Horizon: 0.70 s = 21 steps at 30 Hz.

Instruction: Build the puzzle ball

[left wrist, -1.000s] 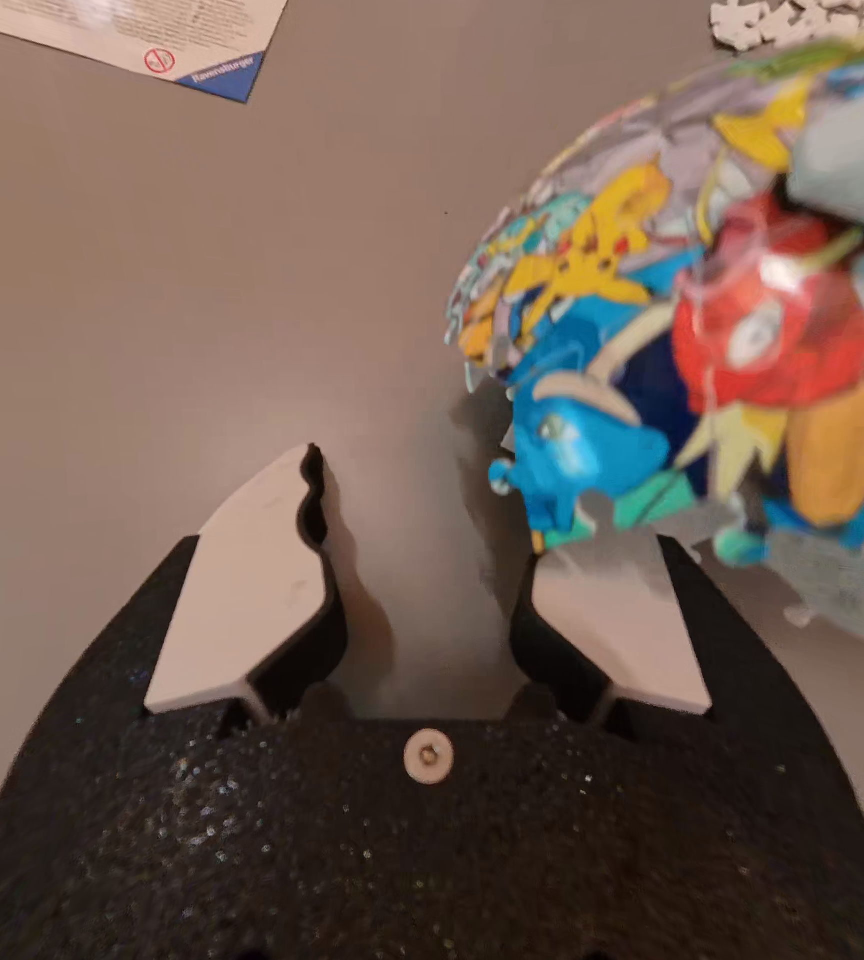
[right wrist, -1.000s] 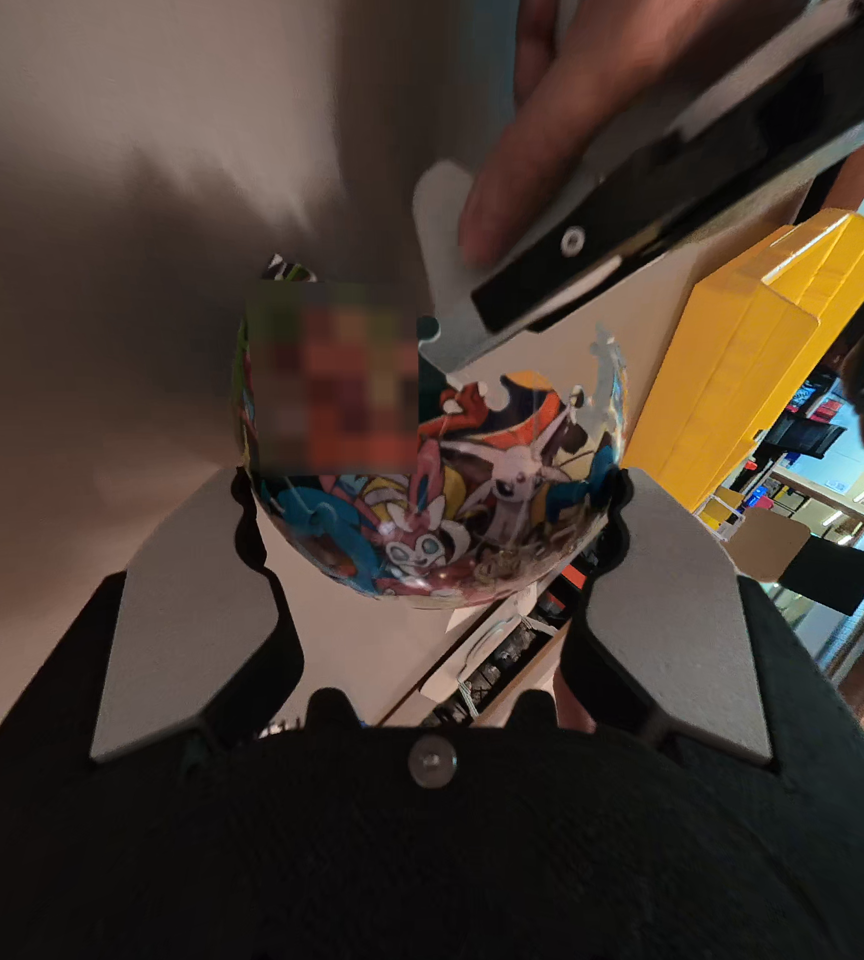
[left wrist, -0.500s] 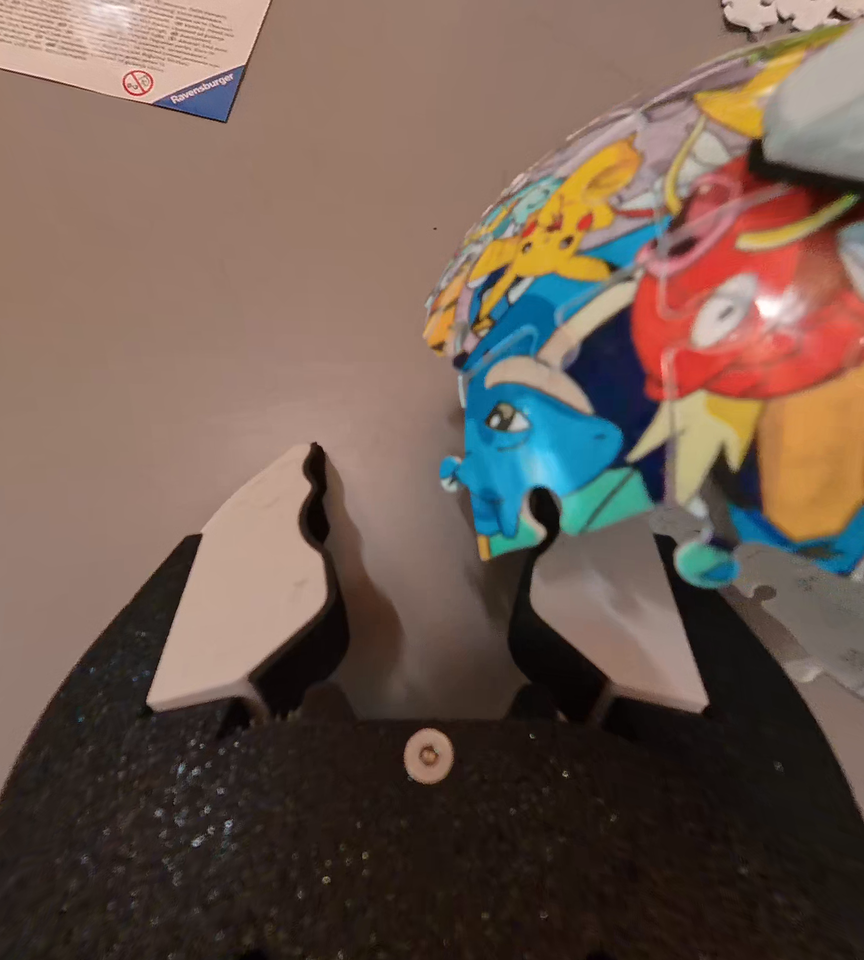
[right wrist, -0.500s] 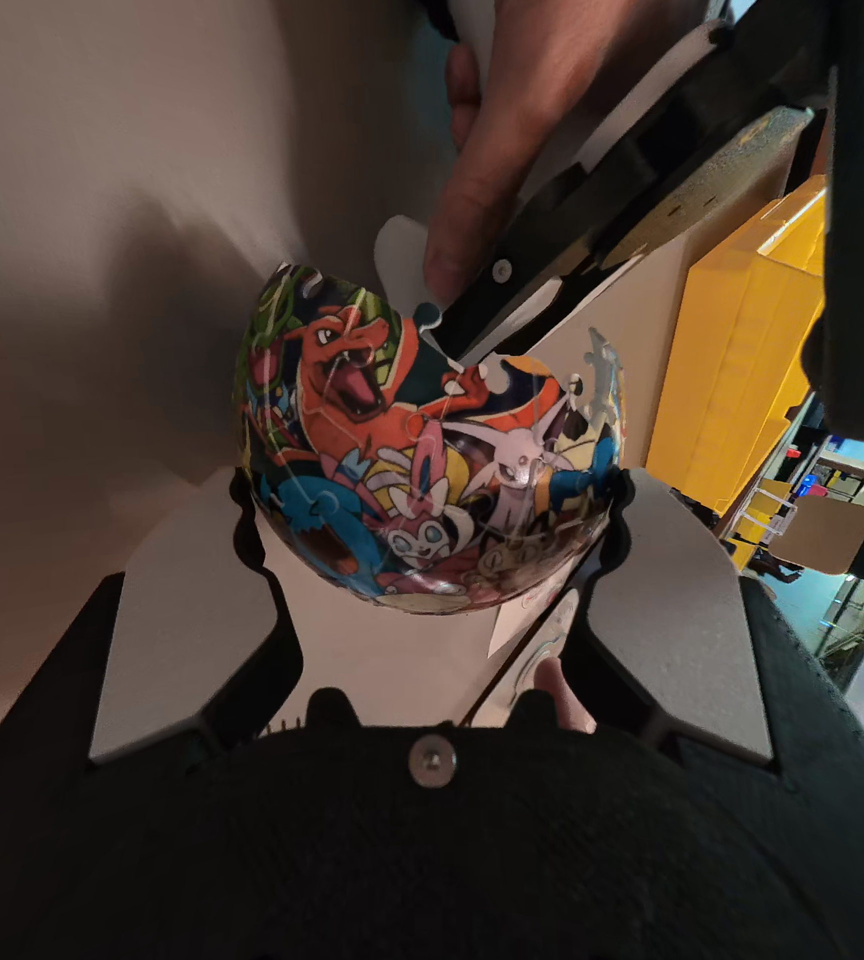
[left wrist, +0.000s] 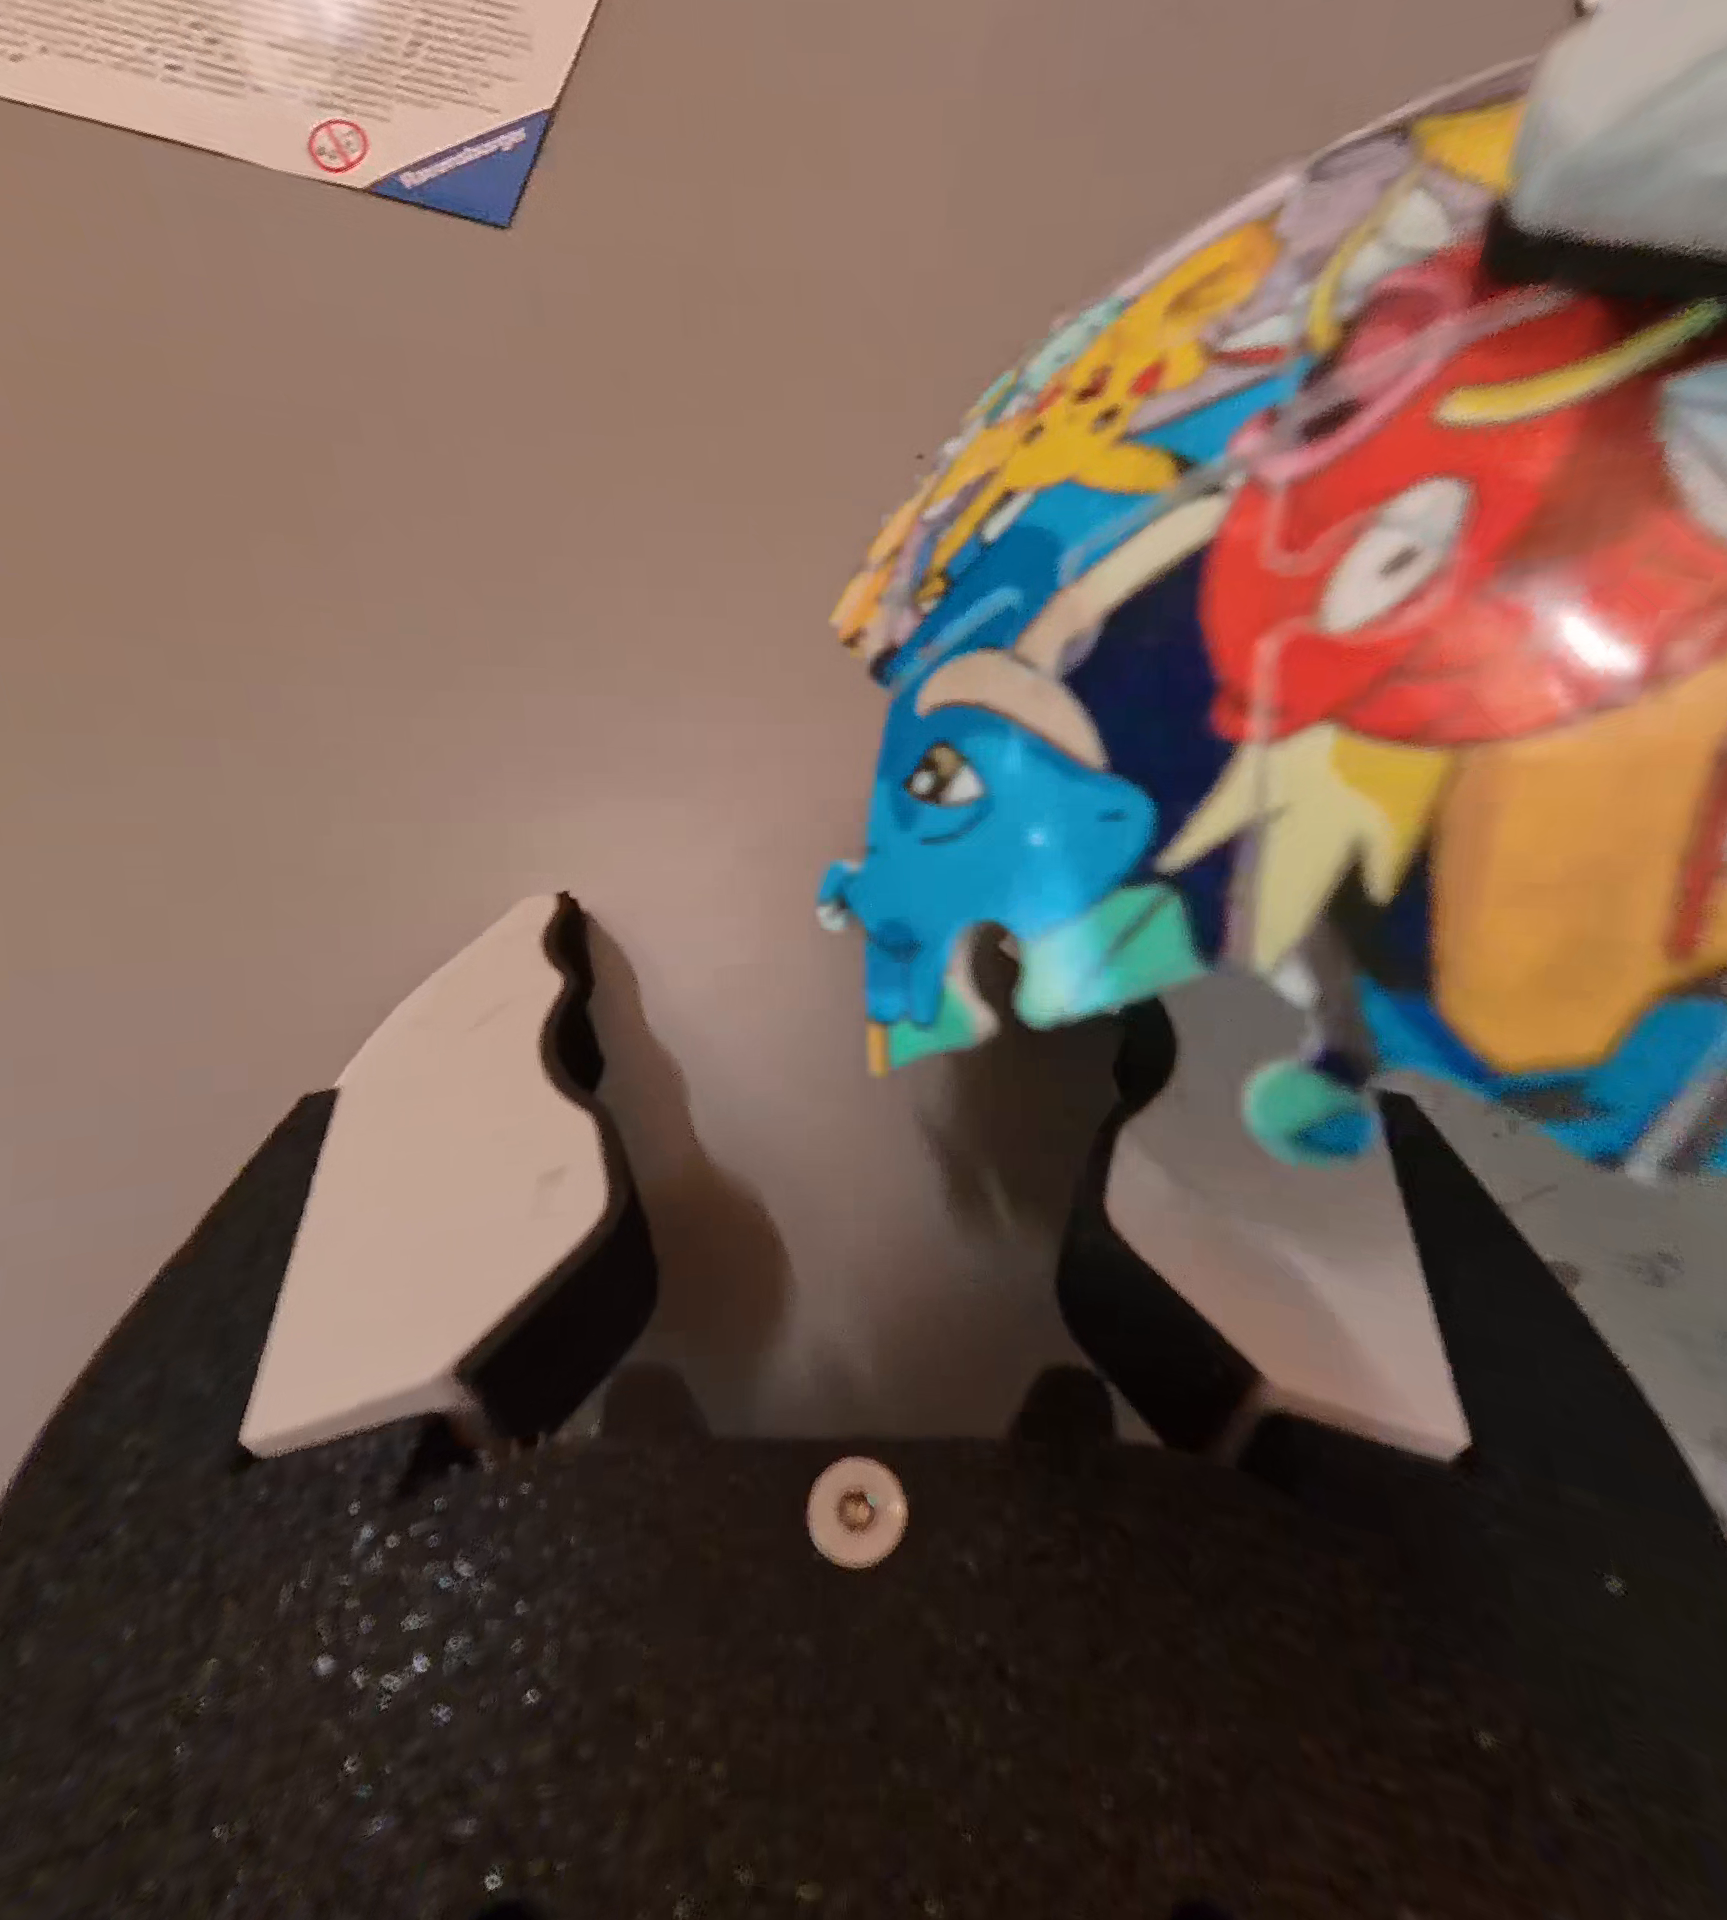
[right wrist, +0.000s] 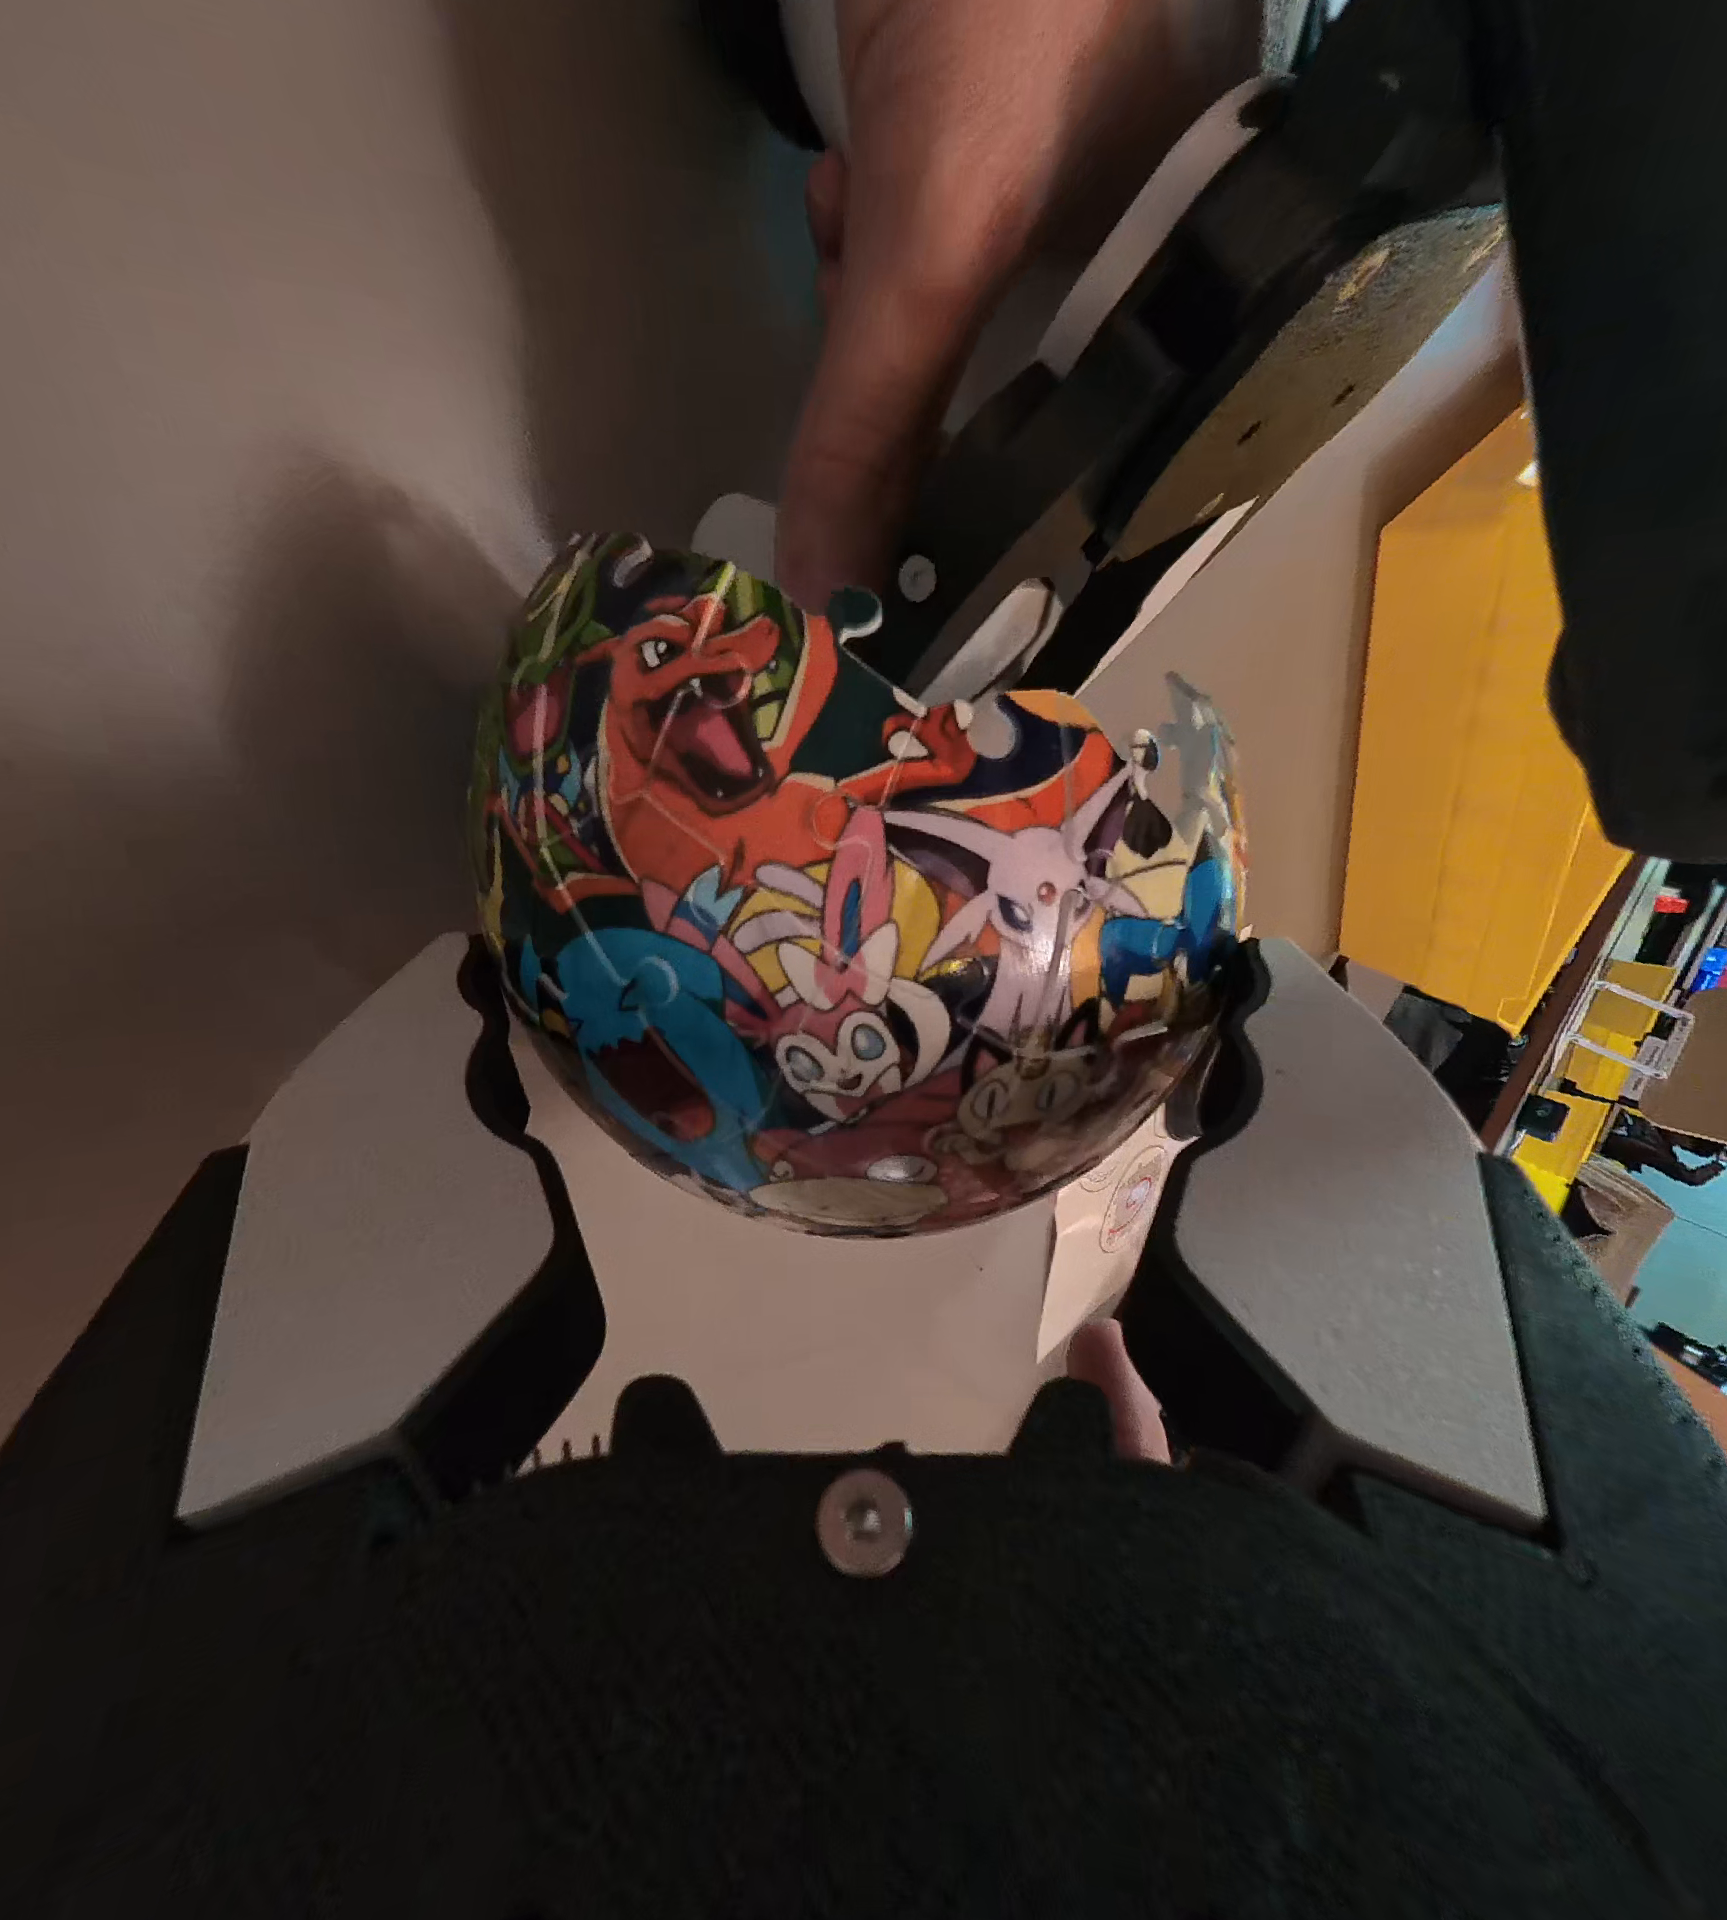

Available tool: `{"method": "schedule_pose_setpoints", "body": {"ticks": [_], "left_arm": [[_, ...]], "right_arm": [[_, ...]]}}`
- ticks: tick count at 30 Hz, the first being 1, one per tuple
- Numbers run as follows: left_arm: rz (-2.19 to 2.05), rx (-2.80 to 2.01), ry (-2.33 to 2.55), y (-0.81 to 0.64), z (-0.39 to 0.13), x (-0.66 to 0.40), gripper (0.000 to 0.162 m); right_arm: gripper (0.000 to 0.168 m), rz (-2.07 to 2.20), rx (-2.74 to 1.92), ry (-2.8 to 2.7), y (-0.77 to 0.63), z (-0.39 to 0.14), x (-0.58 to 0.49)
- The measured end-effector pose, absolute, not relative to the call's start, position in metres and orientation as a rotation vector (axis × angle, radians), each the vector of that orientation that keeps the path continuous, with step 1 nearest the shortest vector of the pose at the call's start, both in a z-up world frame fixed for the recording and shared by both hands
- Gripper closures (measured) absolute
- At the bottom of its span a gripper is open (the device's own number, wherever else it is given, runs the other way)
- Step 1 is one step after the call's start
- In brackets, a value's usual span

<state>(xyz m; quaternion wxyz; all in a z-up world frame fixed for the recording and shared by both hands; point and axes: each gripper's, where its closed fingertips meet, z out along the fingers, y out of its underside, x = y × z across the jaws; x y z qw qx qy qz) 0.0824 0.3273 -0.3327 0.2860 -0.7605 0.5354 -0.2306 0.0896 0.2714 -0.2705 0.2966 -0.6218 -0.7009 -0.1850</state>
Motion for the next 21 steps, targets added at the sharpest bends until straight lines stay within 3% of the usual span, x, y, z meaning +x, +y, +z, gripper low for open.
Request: {"method": "schedule_pose_setpoints", "body": {"ticks": [13, 17, 21], "left_arm": [[-0.625, -1.992, 1.513, 0.32, -0.334, 0.085, 0.054], [-0.929, -2.051, 1.357, 0.322, -0.316, 0.088, 0.068], [-0.738, -2.028, 1.365, 0.349, -0.319, 0.07, 0.067]], "right_arm": [[0.04, -0.457, -1.683, -1.811, 0.268, -0.27, 0.098], [0.04, -0.461, -1.675, -1.813, 0.265, -0.271, 0.095], [0.04, -0.43, -1.675, -1.798, 0.264, -0.27, 0.096]]}}
